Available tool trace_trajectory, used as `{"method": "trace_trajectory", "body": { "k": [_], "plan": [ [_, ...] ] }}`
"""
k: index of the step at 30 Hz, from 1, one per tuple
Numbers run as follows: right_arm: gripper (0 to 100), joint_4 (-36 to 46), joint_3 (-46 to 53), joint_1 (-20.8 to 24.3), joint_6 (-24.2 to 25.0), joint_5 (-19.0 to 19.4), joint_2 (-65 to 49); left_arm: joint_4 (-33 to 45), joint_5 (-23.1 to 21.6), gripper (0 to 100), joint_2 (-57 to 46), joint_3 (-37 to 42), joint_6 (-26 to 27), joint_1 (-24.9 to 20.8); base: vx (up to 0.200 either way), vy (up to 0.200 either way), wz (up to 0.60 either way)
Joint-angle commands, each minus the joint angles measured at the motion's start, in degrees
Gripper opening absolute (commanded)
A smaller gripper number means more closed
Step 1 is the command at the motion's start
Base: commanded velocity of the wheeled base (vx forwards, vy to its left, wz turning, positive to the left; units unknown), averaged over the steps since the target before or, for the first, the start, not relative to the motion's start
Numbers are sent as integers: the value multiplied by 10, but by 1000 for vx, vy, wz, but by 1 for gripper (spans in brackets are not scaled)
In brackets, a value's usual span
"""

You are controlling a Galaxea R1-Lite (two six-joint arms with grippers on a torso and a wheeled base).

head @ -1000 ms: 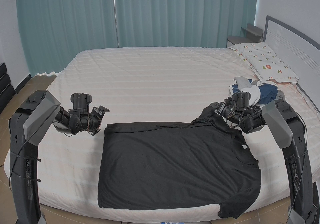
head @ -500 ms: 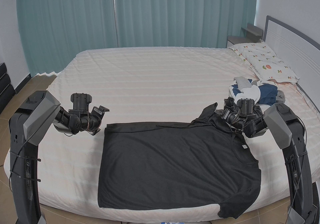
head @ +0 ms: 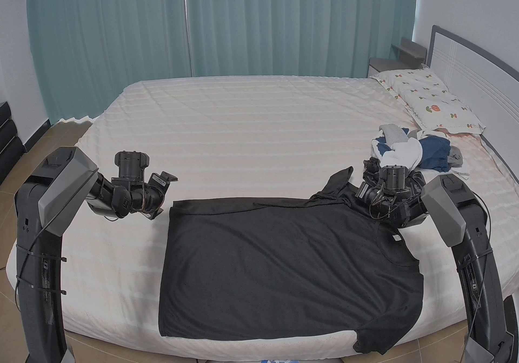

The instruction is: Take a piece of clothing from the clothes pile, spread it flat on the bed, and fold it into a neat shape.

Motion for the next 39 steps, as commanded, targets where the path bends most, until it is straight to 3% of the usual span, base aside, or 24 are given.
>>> {"method": "trace_trajectory", "body": {
  "k": [1, 12, 30, 31, 39],
  "plan": [
    [0, -4, -3, -5, 1, -2, -2, -1, 0, 100, 3, 0, 0, -1, 0, 0, 0],
    [0, -17, -13, -30, 6, -6, -30, 0, 0, 100, 4, -3, 2, -2, 0, 0, 0],
    [0, -75, 29, -13, 0, -15, -38, 3, 0, 100, 20, -18, 22, -7, 0, 0, 0],
    [100, -66, 37, -12, -1, -15, -35, 3, 0, 100, 22, -23, 23, -7, 0, 0, 0],
    [100, -65, 45, -14, -11, -16, -16, 27, 1, 100, 45, -76, 23, -14, 0, 0, 0]
  ]
}}
